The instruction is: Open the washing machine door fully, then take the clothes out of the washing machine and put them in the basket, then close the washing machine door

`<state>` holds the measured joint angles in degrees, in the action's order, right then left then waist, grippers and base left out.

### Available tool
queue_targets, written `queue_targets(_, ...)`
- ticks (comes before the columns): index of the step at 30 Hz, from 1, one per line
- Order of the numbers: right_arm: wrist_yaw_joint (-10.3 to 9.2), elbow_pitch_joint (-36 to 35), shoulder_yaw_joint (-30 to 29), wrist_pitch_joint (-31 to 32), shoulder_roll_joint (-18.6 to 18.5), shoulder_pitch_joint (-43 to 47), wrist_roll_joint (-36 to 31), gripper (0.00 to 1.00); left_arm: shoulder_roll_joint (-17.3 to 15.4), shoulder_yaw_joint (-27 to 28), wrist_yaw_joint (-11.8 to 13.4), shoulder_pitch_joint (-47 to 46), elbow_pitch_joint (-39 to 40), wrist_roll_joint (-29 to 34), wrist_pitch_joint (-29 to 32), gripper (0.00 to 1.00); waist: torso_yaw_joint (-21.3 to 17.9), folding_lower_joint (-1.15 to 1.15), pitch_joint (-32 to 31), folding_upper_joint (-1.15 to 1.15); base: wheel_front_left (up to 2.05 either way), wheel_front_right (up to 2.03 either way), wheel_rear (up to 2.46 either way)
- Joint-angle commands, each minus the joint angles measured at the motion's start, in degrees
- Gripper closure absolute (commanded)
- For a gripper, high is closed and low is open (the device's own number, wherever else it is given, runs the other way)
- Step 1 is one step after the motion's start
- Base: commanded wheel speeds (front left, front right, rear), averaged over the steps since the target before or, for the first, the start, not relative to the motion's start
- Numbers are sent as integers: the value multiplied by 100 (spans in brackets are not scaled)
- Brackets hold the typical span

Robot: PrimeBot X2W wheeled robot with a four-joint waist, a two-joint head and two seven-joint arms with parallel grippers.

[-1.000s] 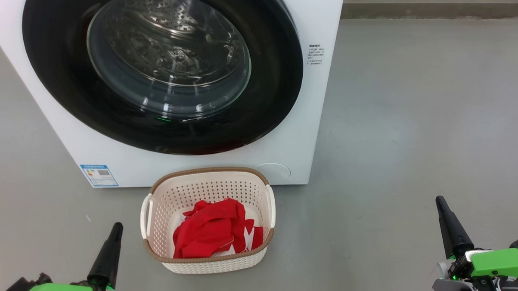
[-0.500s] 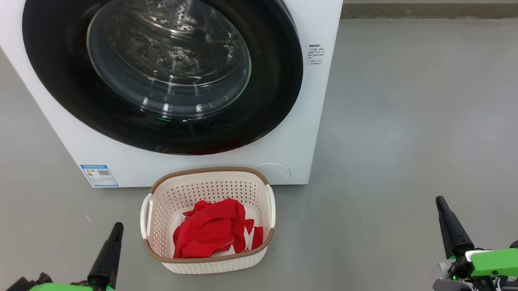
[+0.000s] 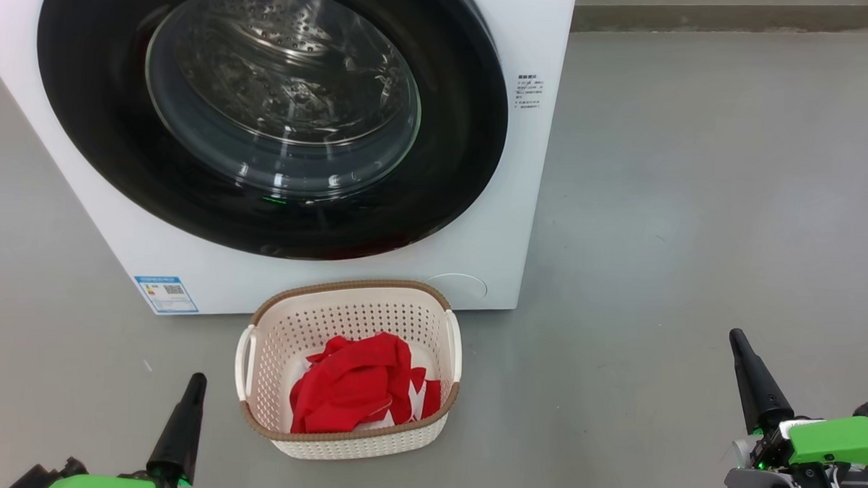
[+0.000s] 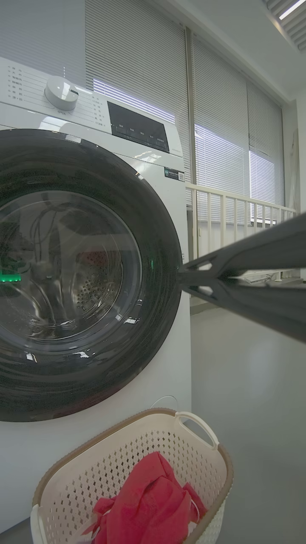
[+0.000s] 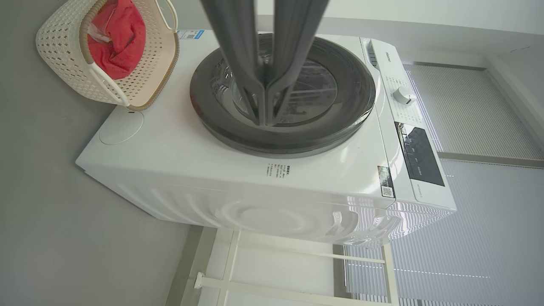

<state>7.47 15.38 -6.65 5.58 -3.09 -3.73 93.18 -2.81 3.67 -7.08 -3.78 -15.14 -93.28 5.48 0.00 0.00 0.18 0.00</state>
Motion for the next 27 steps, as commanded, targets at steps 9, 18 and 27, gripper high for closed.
queue_targets(9,2,-139,88,31,-34,-238,-40,100,-58,217,-41,-234,113,55,47,100,0,0,0,0,0,0,0)
queue_targets(18,2,-139,79,38,-29,-239,-47,100,-53,224,-41,-235,112,62,53,100,0,0,0,0,0,0,0)
queue_targets(27,2,-138,71,45,-22,-239,-54,100,-47,232,-41,-236,112,69,59,100,0,0,0,0,0,0,0)
